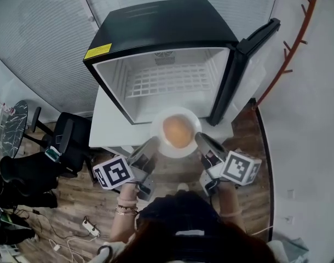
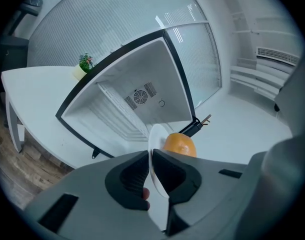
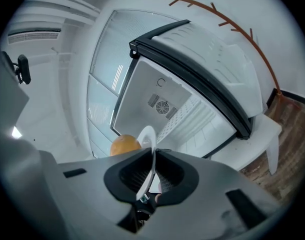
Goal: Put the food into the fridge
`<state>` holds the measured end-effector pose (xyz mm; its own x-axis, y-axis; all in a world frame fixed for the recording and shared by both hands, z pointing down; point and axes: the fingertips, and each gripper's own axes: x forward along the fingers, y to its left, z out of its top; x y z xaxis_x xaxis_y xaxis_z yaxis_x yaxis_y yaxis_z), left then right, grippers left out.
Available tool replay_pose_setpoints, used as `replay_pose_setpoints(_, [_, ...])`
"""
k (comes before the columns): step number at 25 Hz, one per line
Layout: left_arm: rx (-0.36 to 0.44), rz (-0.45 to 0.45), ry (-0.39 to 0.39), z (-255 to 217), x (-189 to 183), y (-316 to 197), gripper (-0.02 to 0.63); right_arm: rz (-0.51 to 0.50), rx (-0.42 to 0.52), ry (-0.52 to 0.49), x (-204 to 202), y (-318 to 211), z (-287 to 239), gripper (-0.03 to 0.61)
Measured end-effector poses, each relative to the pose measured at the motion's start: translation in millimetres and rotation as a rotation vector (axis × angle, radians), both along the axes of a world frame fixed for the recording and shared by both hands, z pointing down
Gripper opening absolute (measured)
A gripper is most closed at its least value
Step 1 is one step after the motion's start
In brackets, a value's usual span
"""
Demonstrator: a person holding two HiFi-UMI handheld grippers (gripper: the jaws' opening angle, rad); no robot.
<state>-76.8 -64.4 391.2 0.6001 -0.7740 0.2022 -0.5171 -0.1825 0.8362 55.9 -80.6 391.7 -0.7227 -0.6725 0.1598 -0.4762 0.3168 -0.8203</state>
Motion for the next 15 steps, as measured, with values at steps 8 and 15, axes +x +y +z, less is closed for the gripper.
replay_pose_setpoints(8, [-0.008,-0.028,-0.024,1,-1,-25,0.032,-0.006,-0.002,0.007,1,-30,2,0.026])
replay_pose_setpoints(15, [-0.012,-0.036,-0.028,1,-7,-52,0.032,0.015,-0.005,0.021,-4,-55,3,0.026])
